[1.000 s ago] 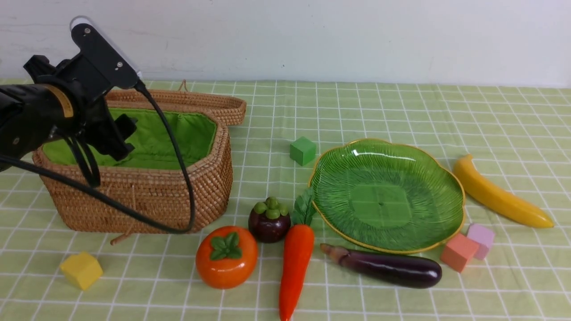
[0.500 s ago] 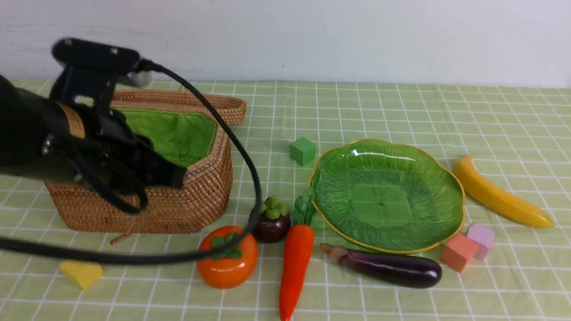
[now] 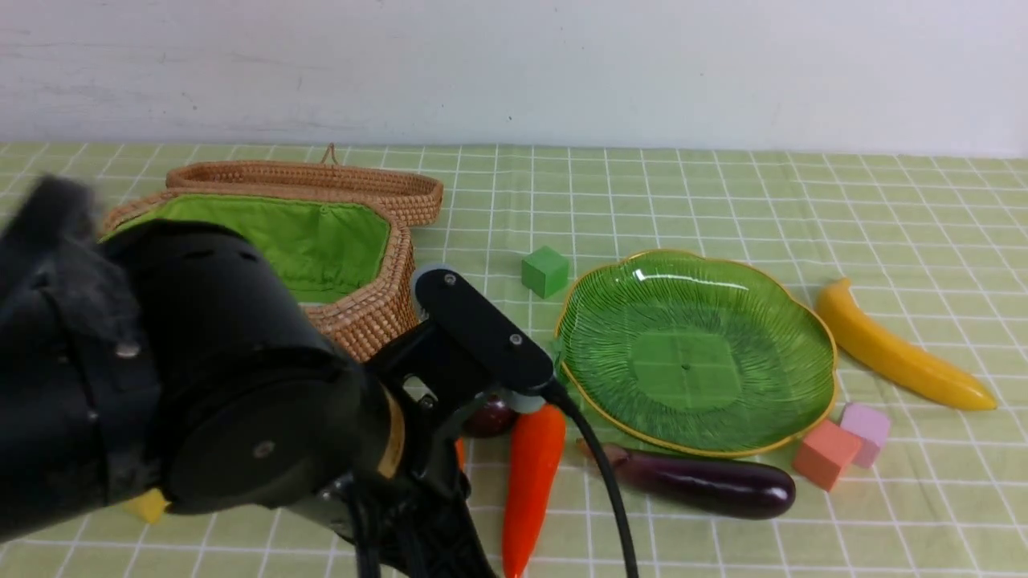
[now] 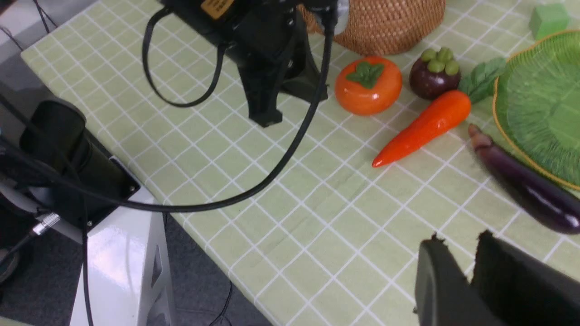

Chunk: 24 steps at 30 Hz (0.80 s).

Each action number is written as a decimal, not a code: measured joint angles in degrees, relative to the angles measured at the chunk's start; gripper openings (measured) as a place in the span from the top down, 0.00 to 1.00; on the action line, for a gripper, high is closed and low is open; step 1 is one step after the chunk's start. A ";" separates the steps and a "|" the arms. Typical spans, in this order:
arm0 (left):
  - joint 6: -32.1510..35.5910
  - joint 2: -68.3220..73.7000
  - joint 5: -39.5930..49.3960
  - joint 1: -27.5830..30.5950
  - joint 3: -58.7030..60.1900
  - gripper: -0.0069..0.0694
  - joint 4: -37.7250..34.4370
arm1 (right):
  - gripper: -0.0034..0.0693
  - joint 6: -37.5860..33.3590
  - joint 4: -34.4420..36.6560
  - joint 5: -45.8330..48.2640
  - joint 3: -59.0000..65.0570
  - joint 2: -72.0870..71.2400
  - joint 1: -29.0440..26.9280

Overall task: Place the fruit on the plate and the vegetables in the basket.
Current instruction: Grab a tomato with your left arm and place it on the plate on the right.

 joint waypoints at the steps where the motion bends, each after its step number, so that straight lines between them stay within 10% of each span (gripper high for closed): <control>1: -0.05 0.74 -0.31 0.40 0.00 0.79 1.12 | 0.77 0.18 -0.43 0.34 0.00 0.00 0.00; 11: -0.51 9.17 -7.99 6.14 0.00 0.18 7.63 | 0.77 1.63 -2.92 0.34 0.00 0.00 0.00; 24: -1.70 16.44 -12.70 6.30 0.00 0.12 8.91 | 0.76 1.68 -3.33 0.34 0.00 0.00 0.00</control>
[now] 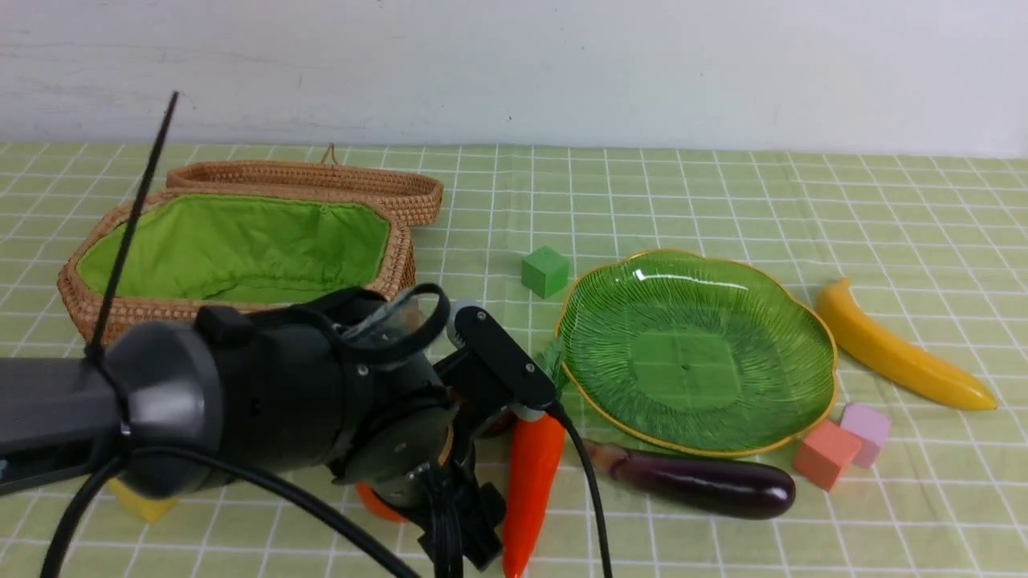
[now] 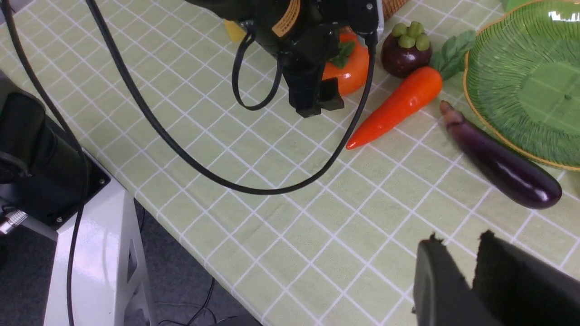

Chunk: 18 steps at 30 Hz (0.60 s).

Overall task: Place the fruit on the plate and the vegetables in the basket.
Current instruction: Grab a tomato with your left arm and place it on the plate on the right.

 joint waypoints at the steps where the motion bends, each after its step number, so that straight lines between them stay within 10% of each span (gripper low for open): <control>1: -0.89 0.59 -0.21 0.00 -0.05 0.12 1.12 | 0.76 0.00 0.00 0.00 0.00 0.00 0.00; 18: -10.27 2.20 -0.84 0.00 -0.17 0.13 10.11 | 0.76 0.02 0.00 0.00 0.00 0.00 0.00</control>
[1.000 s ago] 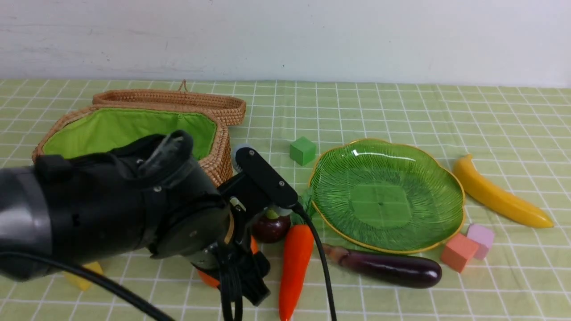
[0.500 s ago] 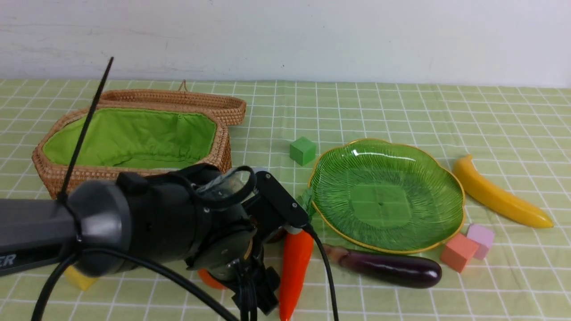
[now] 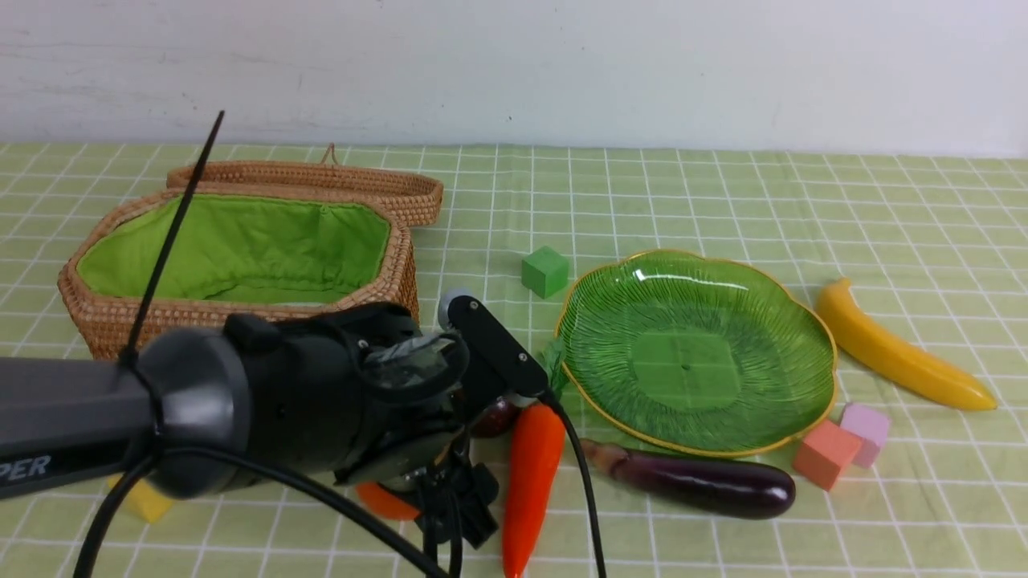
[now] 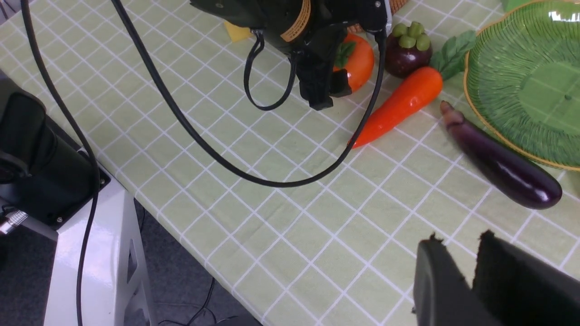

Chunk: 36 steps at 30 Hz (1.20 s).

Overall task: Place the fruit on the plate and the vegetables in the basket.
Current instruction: Grab a tomato with your left arm and place it on the plate on the right.

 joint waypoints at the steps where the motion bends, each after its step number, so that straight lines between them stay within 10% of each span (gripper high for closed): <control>1: 0.00 0.52 0.00 0.00 0.00 0.13 -0.32 | 0.76 0.00 0.00 0.00 0.00 0.00 0.00; 27: -3.23 2.32 4.39 0.00 -1.18 0.32 1.42 | 0.75 0.00 0.00 0.00 0.00 -0.35 0.00; 36: 0.21 -6.23 9.56 0.00 -0.48 0.33 -10.81 | 0.76 0.18 0.00 0.00 0.00 -0.35 0.00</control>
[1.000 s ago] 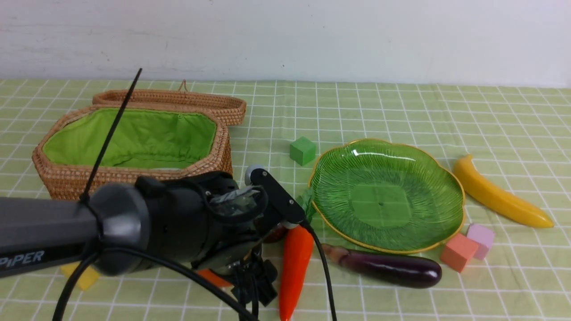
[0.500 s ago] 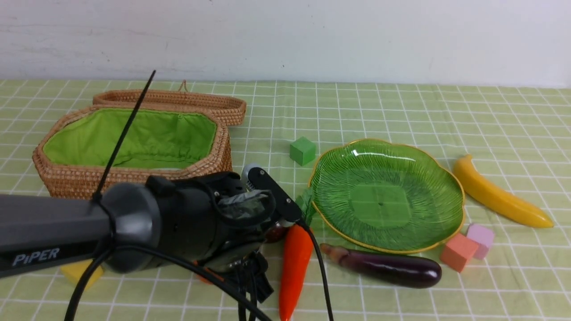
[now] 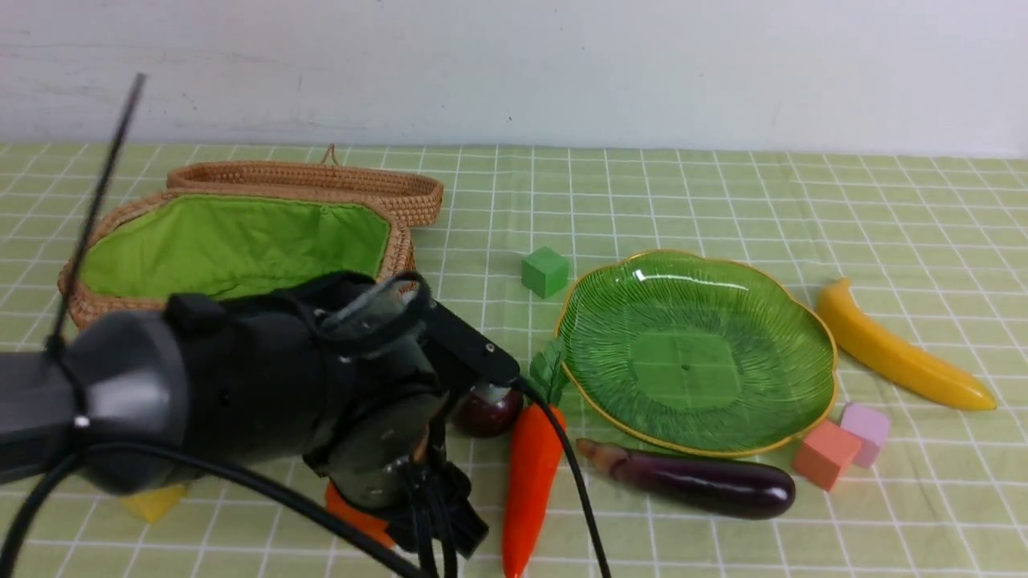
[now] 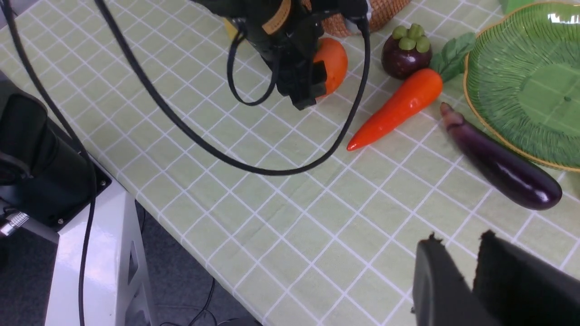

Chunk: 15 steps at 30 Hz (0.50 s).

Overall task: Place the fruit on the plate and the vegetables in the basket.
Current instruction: Grab a tomato with your left arm and place it on the plate on the right.

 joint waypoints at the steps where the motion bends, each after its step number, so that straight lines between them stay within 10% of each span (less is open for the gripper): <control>1: 0.46 -1.20 0.15 0.00 0.00 0.33 -0.66 | 0.76 0.00 0.00 0.00 0.00 0.00 0.00; 15: 7.68 -8.89 -5.49 0.00 -2.22 0.33 -10.03 | 0.76 4.22 -9.68 -7.40 0.00 0.00 0.00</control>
